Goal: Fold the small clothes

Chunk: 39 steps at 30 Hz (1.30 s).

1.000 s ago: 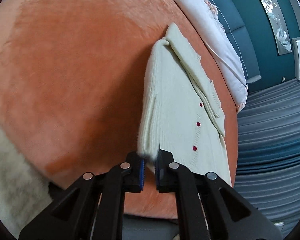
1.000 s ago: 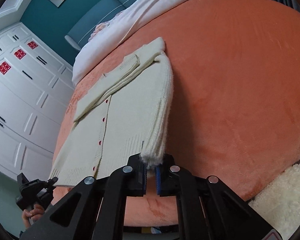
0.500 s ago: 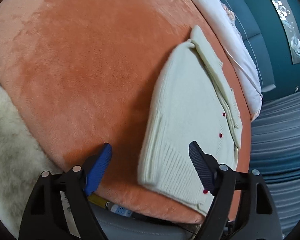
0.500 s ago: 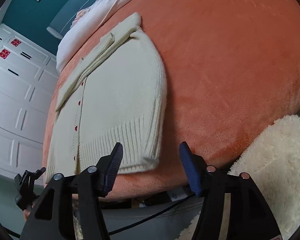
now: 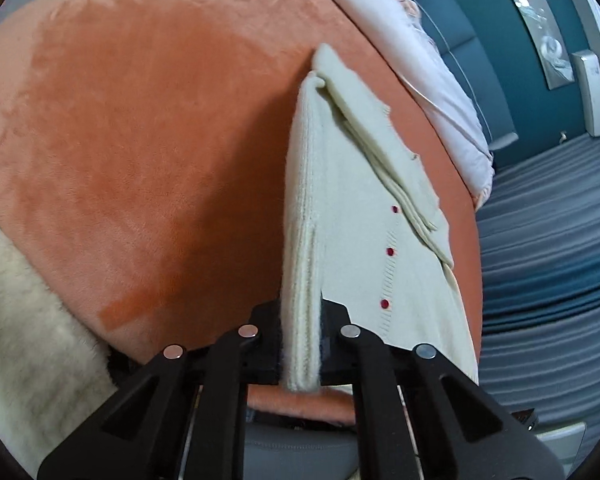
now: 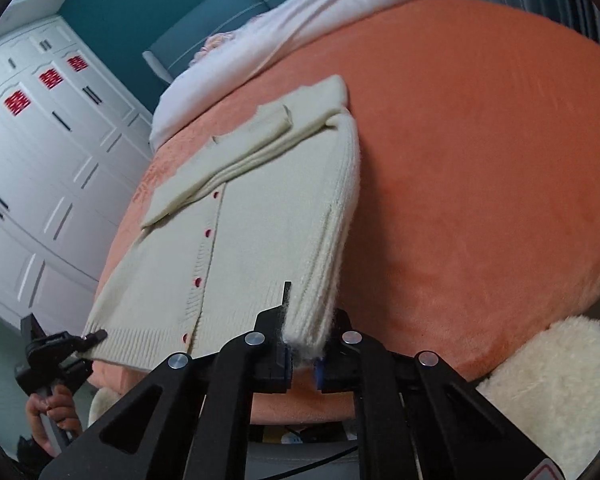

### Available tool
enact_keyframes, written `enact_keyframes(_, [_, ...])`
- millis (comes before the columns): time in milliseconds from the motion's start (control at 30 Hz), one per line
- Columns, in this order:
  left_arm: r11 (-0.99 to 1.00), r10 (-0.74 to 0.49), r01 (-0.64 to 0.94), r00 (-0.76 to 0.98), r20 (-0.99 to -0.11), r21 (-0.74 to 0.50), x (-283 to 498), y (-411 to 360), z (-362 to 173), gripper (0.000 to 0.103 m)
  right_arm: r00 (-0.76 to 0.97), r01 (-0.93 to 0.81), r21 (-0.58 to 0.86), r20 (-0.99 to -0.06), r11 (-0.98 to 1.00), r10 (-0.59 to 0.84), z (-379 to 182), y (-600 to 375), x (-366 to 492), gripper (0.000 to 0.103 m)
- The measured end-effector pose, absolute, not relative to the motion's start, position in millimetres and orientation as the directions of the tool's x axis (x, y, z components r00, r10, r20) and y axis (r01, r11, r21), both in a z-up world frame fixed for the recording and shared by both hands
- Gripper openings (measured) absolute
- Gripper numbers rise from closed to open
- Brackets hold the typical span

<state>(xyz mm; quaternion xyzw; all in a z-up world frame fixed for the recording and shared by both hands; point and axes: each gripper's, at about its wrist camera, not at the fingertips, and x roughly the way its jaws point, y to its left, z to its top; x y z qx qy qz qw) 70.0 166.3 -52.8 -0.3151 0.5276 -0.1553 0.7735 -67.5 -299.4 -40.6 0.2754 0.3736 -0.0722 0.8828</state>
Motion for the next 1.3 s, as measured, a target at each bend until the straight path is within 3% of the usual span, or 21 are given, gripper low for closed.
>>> enact_keyframes(267, [0.842,-0.521,-0.017,0.230,-0.822,-0.539,-32,189,-51,0.008,0.539,0.106,0.121,-0.841,0.987,0.045,-37,-260,-140,0.007])
enact_keyframes(433, [0.855,-0.501,-0.050,0.182,-0.846,-0.517,-88,221,-43,0.008,0.433,0.031,0.126,-0.896,0.992,0.100,-36,-242,-193,0.007])
enact_keyframes(533, [0.844,-0.510,-0.012,0.289,-0.810,-0.536,-70,220,-7,0.008,0.480,0.033,0.170,-0.867,0.985,0.133,-14,-243,-188,0.007])
enact_keyframes(667, [0.790,-0.581,0.109,0.447,-0.680,-0.604,11,190,45,0.008,0.676,0.088,0.223,-0.729,0.971,0.106,31,-273,-128,0.007])
enact_keyframes(767, [0.787,-0.571,0.131,0.523,-0.632,-0.603,81,157,48,0.009,0.777,0.177,0.391,-0.619,0.903,0.116,35,-318,-55,0.007])
enact_keyframes(867, [0.792,-0.537,0.064,0.547,-0.643,-0.607,147,138,15,0.023,0.799,0.294,0.493,-0.597,0.819,0.073,5,-352,15,0.011])
enact_keyframes(900, [0.809,-0.506,0.032,0.546,-0.668,-0.586,157,131,6,0.037,0.790,0.338,0.500,-0.612,0.797,0.048,-5,-353,29,0.011])
enact_keyframes(967, [0.876,-0.375,-0.062,0.539,-0.755,-0.479,168,132,-12,0.041,0.776,0.401,0.544,-0.629,0.738,0.042,-20,-350,42,0.021])
enact_keyframes(1000, [0.869,-0.381,-0.066,0.541,-0.750,-0.490,164,135,-15,0.045,0.781,0.418,0.562,-0.623,0.713,0.033,-24,-346,38,0.022])
enact_keyframes(1033, [0.861,-0.389,-0.069,0.549,-0.740,-0.504,156,141,-16,0.057,0.791,0.420,0.558,-0.611,0.716,0.012,-25,-341,31,0.030])
enact_keyframes(1067, [0.857,-0.380,-0.083,0.564,-0.733,-0.508,145,150,-17,0.063,0.794,0.426,0.537,-0.608,0.728,-0.016,-25,-335,22,0.044])
enact_keyframes(1100, [0.856,-0.368,-0.093,0.580,-0.727,-0.508,135,157,-20,0.070,0.789,0.437,0.505,-0.612,0.744,-0.048,-27,-330,14,0.049])
enact_keyframes(1300, [0.930,-0.308,0.020,0.585,-0.750,-0.367,112,150,-22,0.071,0.698,0.443,0.312,-0.708,0.840,-0.105,-43,-320,-8,0.052])
